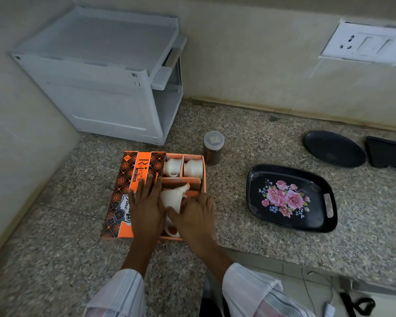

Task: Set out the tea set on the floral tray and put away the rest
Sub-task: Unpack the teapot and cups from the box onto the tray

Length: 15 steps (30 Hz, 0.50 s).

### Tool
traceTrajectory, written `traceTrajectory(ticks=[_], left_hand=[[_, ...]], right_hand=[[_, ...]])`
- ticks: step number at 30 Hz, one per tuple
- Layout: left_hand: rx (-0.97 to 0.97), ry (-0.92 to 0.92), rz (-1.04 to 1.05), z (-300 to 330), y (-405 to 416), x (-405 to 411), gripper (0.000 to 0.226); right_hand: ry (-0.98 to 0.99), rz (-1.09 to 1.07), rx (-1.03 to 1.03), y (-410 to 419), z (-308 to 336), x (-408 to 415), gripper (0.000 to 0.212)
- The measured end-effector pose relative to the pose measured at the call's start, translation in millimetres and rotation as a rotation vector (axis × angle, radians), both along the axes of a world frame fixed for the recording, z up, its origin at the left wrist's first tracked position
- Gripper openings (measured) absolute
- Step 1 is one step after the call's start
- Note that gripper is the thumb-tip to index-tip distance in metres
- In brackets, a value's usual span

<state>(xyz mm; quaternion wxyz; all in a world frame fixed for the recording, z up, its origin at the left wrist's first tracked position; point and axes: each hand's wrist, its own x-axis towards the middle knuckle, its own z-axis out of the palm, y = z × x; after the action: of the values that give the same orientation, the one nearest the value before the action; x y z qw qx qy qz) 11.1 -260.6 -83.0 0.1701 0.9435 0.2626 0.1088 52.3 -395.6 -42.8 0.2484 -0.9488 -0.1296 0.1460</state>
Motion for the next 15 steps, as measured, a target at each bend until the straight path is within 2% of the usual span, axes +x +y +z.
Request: traceTrajectory(ticks=[5, 9, 12, 15], left_hand=[[-0.014, -0.009, -0.033, 2, 3, -3, 0.059], [0.020, 0.009, -0.099, 1, 4, -4, 0.064], [0.040, 0.027, -0.105, -1, 8, -6, 0.061], [0.005, -0.052, -0.127, 5, 0, -2, 0.057]], right_hand=[[0.126, 0.047, 0.067, 7, 12, 3, 0.066], [0.271, 0.043, 0.125, 11, 20, 3, 0.078], [0.238, 0.054, 0.148, 8, 26, 2, 0.077], [0.125, 0.027, 0.172, -2, 30, 7, 0.074]])
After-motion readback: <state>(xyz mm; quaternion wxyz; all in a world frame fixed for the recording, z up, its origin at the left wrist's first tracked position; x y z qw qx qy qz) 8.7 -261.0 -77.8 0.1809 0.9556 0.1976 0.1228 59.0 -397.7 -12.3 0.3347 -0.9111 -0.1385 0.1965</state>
